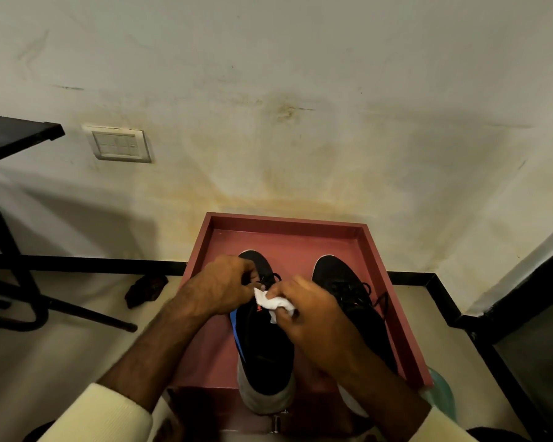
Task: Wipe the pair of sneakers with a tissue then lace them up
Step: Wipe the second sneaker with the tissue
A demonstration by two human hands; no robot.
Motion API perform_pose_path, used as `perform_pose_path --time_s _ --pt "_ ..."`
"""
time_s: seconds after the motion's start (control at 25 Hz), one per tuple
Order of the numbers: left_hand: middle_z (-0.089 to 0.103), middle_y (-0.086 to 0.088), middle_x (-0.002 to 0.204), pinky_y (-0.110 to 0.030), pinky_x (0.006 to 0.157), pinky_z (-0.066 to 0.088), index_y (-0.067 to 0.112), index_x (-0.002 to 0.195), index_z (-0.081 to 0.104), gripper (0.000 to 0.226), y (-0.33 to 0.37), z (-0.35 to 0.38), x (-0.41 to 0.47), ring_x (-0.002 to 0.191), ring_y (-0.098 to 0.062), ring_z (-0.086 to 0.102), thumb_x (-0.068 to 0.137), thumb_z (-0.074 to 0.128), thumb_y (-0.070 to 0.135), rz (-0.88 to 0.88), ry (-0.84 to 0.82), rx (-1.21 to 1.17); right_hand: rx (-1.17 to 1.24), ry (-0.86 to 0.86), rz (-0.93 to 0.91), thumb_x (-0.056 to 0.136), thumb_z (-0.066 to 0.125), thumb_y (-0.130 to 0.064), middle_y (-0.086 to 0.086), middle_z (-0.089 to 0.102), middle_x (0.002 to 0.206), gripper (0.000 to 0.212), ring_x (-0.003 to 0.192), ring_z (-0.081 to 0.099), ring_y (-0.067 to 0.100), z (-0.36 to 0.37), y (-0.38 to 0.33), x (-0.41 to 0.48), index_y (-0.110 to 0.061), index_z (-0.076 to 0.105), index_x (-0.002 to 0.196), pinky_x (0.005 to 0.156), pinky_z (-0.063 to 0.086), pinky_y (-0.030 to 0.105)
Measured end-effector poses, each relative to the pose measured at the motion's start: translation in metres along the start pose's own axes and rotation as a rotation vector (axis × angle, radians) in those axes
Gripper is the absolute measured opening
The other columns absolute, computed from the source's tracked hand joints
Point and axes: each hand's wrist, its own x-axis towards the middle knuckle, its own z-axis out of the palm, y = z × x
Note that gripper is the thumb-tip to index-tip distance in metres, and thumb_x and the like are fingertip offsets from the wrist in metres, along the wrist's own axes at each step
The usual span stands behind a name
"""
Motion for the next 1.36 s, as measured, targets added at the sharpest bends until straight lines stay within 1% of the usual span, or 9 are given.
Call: perform_pose_path --time_s 0.28,0.4,0.48,0.56,0.68,0.8,0.96,1.16,1.36 --pt "0.071 0.006 0.081 -0.030 0.073 0.062 0.023 0.089 0.072 0.014 -0.001 0.000 0.001 0.072 -0.010 0.068 0.095 0.071 0.035 -0.060 -0.020 -0.038 -0.301 -0.354 0.019 0.100 0.054 -0.012 0.009 0.059 0.124 0.025 0.114 0.057 0.026 0.020 -0.011 0.021 -0.008 0.068 0.121 0.098 0.044 0.035" --pt "0.071 0.008 0.086 -0.034 0.076 0.062 0.025 0.093 0.072 0.014 0.000 -0.004 -0.002 0.078 -0.010 0.068 0.095 0.068 0.038 -0.043 -0.041 -0.011 -0.098 -0.540 -0.007 0.095 0.066 -0.013 0.000 0.068 0.113 0.023 0.101 0.065 0.013 -0.011 -0.017 0.019 -0.016 0.078 0.114 0.088 0.051 0.026" --pt "0.072 0.009 0.094 -0.039 0.084 0.061 0.026 0.098 0.073 0.011 0.002 -0.008 -0.005 0.086 -0.010 0.068 0.093 0.067 0.033 0.001 -0.045 -0.045 0.143 -0.425 0.091 0.090 0.075 -0.014 -0.009 0.073 0.100 0.019 0.089 0.069 0.006 -0.043 -0.012 0.014 -0.022 0.079 0.106 0.077 0.054 0.021" --pt "0.070 0.012 0.108 -0.041 0.095 0.057 0.030 0.108 0.072 0.027 0.013 -0.012 -0.011 0.100 -0.010 0.066 0.085 0.061 0.037 0.045 -0.032 -0.086 0.226 -0.113 0.286 0.089 0.078 -0.015 -0.010 0.075 0.094 0.017 0.085 0.071 0.008 -0.075 0.007 0.010 -0.027 0.076 0.100 0.074 0.057 0.026" --pt "0.066 0.016 0.121 -0.046 0.107 0.048 0.037 0.119 0.066 0.054 0.044 -0.004 -0.021 0.116 -0.010 0.059 0.074 0.043 0.055 0.113 0.025 -0.100 -0.055 0.272 0.564 0.090 0.077 -0.031 -0.011 0.071 0.090 0.014 0.079 0.067 0.007 -0.115 0.045 -0.003 -0.025 0.066 0.096 0.062 0.048 0.024" --pt "0.068 0.017 0.105 -0.042 0.102 0.049 0.034 0.108 0.067 0.038 0.084 0.021 -0.025 0.102 -0.008 0.063 0.088 0.052 0.063 0.186 0.006 -0.104 -0.201 0.224 0.748 0.090 0.074 -0.038 -0.006 0.069 0.089 0.022 0.075 0.064 0.008 -0.129 0.076 -0.024 -0.022 0.060 0.096 0.057 0.040 0.024" --pt "0.068 0.010 0.090 -0.043 0.109 0.035 0.029 0.095 0.060 0.059 0.115 0.063 -0.018 0.091 -0.017 0.065 0.084 0.044 0.085 0.124 -0.060 0.149 -0.289 0.020 0.789 0.088 0.075 -0.042 -0.008 0.070 0.077 0.022 0.072 0.065 0.009 -0.129 0.086 -0.042 -0.025 0.062 0.083 0.058 0.046 0.027" --pt "0.073 0.001 0.092 -0.045 0.111 0.033 0.024 0.093 0.063 0.049 0.122 0.076 -0.008 0.094 -0.024 0.068 0.092 0.042 0.068 0.042 -0.054 0.256 -0.324 -0.169 0.795 0.090 0.070 -0.046 -0.003 0.071 0.088 0.024 0.084 0.067 0.019 -0.115 0.084 -0.053 -0.023 0.065 0.085 0.075 0.056 0.035" --pt "0.073 0.000 0.087 -0.043 0.114 0.029 0.022 0.089 0.065 0.058 0.112 0.079 -0.021 0.091 -0.021 0.069 0.096 0.034 0.071 0.029 -0.101 0.281 -0.255 -0.242 0.768 0.093 0.066 -0.023 0.009 0.075 0.098 0.015 0.088 0.073 0.026 -0.108 0.072 -0.045 -0.010 0.071 0.099 0.077 0.057 0.034"
